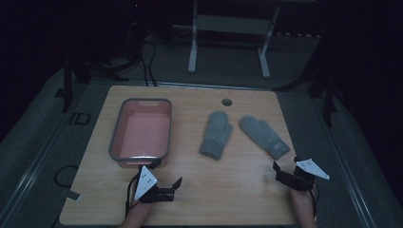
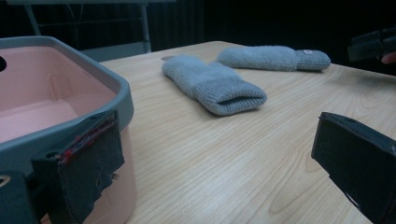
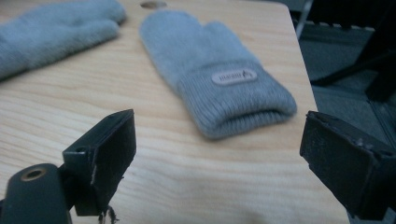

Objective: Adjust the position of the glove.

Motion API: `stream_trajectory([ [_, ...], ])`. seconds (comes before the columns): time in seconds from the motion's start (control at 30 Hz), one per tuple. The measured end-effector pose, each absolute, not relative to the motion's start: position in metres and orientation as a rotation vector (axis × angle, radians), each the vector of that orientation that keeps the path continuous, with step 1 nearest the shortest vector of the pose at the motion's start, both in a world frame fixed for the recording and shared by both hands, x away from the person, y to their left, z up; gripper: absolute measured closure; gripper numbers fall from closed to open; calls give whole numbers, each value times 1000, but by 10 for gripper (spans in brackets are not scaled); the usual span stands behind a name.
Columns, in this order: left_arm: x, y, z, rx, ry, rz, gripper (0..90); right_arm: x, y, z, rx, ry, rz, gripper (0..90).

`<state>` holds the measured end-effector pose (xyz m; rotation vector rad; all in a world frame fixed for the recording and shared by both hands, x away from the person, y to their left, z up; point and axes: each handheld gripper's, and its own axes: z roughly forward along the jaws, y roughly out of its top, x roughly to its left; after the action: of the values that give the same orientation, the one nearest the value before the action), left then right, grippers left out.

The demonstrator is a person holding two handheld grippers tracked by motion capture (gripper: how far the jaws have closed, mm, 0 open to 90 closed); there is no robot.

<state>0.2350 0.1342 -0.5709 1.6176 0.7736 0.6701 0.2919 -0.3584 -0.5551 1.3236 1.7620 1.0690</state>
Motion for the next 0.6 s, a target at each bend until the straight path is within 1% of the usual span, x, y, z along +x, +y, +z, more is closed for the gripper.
stream_trajectory([
  [0.03,235,134,-571,1615,772,671,23,292,-359,-556,1328,1775,1064,106],
  [0.1,235,134,-571,1614,774,675,23,294,-359,-556,1361,1806,1065,148],
  [0.37,234,134,-572,1589,783,681,23,299,-361,-554,1336,1893,1110,133],
  [0.6,234,135,-572,1588,782,682,23,312,-350,-533,1237,1989,1159,136],
])
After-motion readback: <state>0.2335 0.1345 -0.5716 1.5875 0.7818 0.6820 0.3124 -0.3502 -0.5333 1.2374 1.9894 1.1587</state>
